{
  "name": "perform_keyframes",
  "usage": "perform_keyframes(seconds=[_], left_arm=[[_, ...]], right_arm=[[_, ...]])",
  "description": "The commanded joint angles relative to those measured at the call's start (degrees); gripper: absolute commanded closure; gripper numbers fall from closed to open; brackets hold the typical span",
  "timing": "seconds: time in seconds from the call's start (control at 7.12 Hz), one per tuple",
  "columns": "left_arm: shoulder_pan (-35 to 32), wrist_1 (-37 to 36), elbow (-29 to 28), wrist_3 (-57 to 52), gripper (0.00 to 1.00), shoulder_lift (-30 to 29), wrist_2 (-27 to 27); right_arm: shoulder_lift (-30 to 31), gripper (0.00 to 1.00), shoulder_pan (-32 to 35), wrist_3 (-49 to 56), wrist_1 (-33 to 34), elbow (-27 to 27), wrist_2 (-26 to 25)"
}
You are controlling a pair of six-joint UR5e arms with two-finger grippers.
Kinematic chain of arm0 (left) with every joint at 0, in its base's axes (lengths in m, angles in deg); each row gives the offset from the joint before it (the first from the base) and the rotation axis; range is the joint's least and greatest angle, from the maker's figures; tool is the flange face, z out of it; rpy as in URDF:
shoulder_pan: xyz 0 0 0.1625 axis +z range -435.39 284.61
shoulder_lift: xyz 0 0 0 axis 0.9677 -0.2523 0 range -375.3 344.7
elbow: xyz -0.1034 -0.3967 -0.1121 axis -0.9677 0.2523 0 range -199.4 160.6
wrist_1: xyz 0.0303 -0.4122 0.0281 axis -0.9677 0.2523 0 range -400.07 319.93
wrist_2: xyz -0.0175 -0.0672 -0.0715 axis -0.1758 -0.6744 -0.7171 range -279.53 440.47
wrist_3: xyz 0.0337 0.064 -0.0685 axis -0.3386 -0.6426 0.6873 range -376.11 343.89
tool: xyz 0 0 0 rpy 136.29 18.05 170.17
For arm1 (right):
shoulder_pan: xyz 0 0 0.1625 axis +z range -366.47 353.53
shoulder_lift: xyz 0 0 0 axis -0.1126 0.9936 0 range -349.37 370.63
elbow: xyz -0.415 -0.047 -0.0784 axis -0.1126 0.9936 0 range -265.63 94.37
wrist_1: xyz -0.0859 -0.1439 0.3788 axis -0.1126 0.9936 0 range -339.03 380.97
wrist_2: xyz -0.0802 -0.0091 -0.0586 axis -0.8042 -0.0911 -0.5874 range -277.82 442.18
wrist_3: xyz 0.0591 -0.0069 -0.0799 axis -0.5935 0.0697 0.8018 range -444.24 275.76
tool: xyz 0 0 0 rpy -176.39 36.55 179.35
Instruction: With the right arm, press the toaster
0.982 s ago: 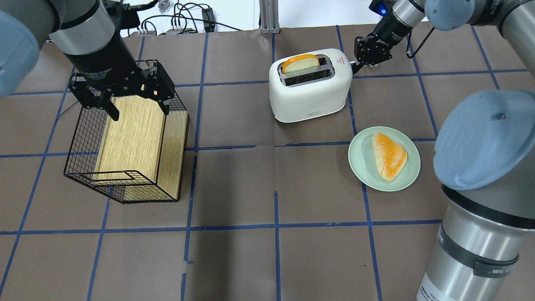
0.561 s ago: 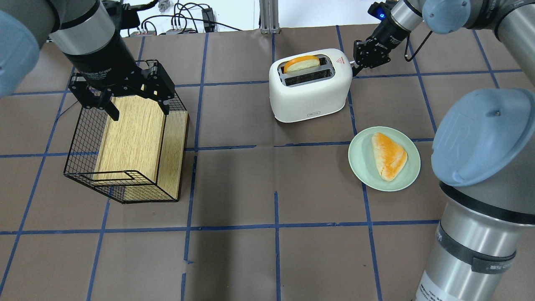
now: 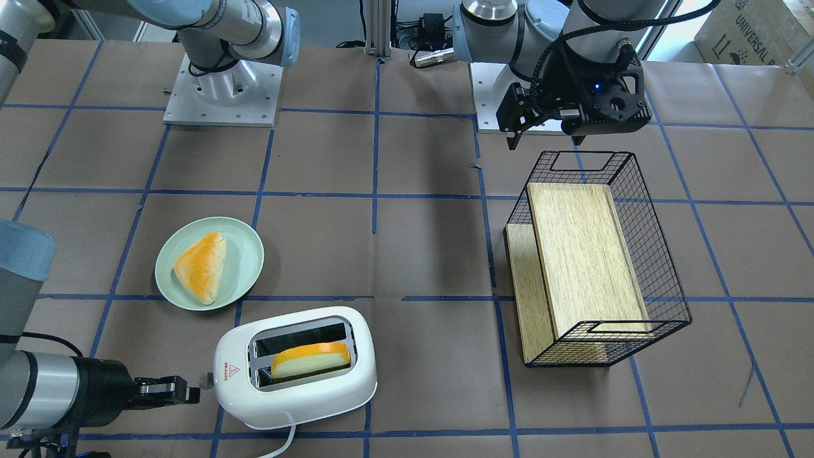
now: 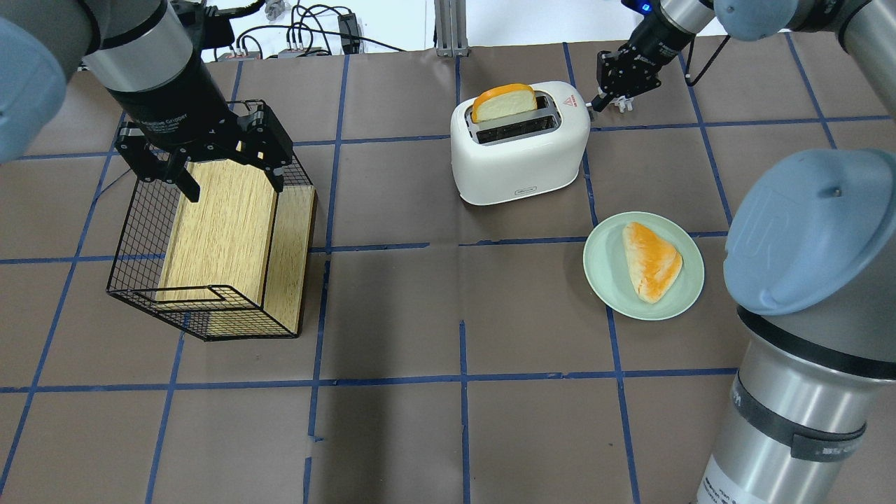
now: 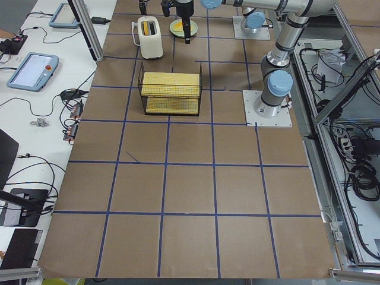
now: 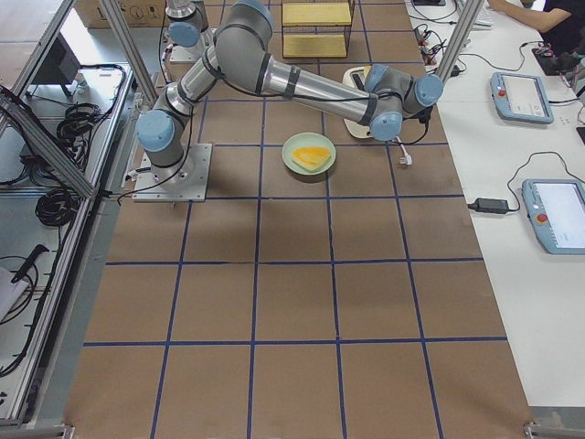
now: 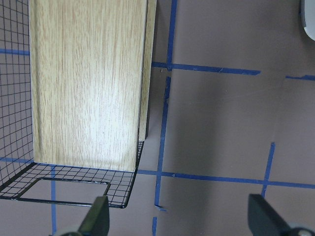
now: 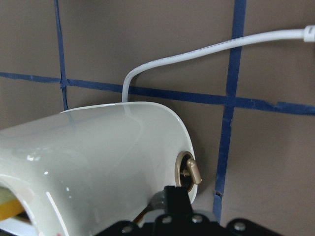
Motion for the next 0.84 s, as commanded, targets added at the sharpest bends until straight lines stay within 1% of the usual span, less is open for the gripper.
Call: perform_keyframes(seconds=[0.0,0.14,0.28,0.42,0.56,0.7], left_arm=[[0.0,0.0,0.0,0.0,0.00,0.0,0.0],[0.0,0.0,0.0,0.0,0.00,0.0,0.0],[0.0,0.0,0.0,0.0,0.00,0.0,0.0],[0.0,0.0,0.0,0.0,0.00,0.0,0.0],[0.0,0.0,0.0,0.0,0.00,0.0,0.0],[0.0,0.0,0.0,0.0,0.00,-0.1,0.0]], right_arm=[[2.9,0.01,4.1,-1.9,-1.1,5.2,-14.4],[4.8,0.00,7.1,-2.0,-1.2,5.1,-22.9],[6.7,0.00,9.1,-1.0,-1.2,5.0,-28.2],[8.5,0.00,9.7,0.9,-1.2,4.4,-29.8],[11.6,0.00,10.3,0.9,-3.9,3.1,-29.5],[15.4,0.00,10.8,0.7,-8.5,0.0,-29.3]])
